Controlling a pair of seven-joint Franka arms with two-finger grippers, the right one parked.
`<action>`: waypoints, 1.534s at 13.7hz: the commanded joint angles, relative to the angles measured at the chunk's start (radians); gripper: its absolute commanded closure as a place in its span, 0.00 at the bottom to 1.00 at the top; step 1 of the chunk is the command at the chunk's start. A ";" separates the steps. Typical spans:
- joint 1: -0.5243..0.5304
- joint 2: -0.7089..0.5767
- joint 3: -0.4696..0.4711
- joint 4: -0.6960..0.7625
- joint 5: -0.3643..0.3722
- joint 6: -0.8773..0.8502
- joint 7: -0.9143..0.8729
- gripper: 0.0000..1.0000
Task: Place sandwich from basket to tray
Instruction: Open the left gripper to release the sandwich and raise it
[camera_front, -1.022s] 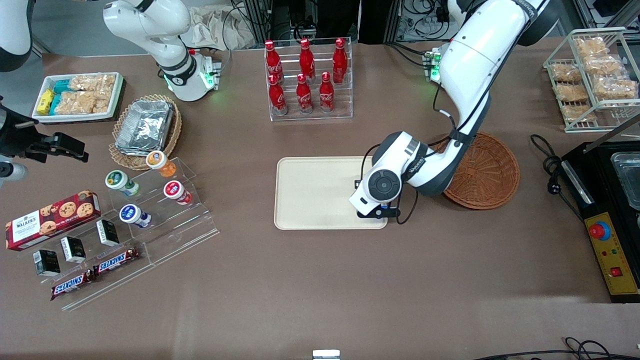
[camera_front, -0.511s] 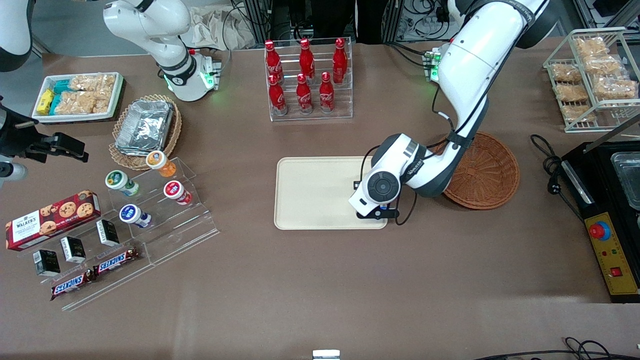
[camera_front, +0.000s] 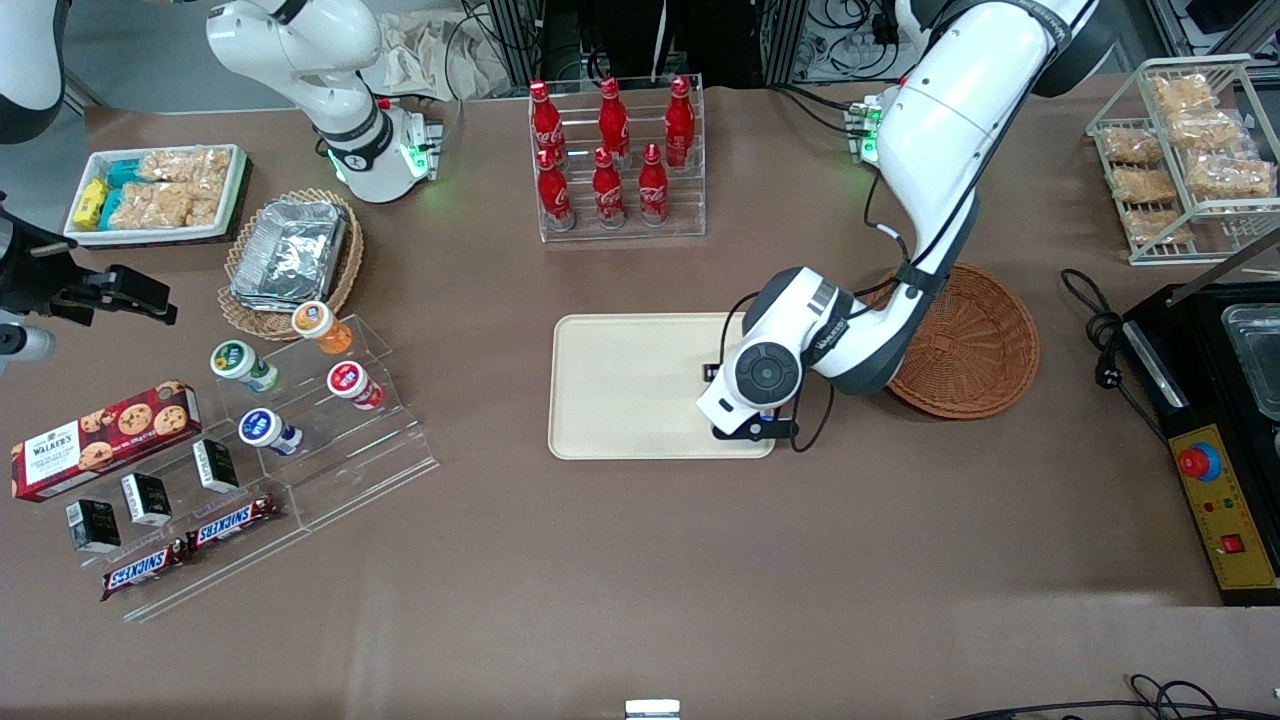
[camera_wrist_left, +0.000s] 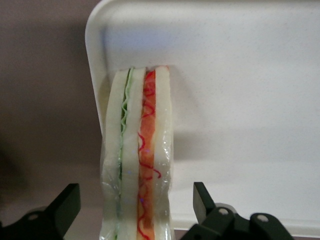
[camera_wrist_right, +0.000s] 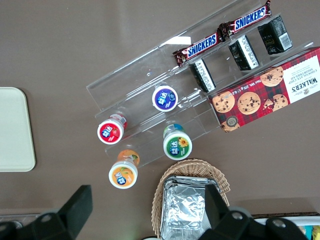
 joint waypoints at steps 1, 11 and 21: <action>-0.002 -0.066 0.004 0.009 0.013 -0.066 -0.027 0.00; 0.150 -0.303 0.010 0.001 0.015 -0.205 0.078 0.00; 0.251 -0.373 0.010 0.024 0.073 -0.247 0.138 0.00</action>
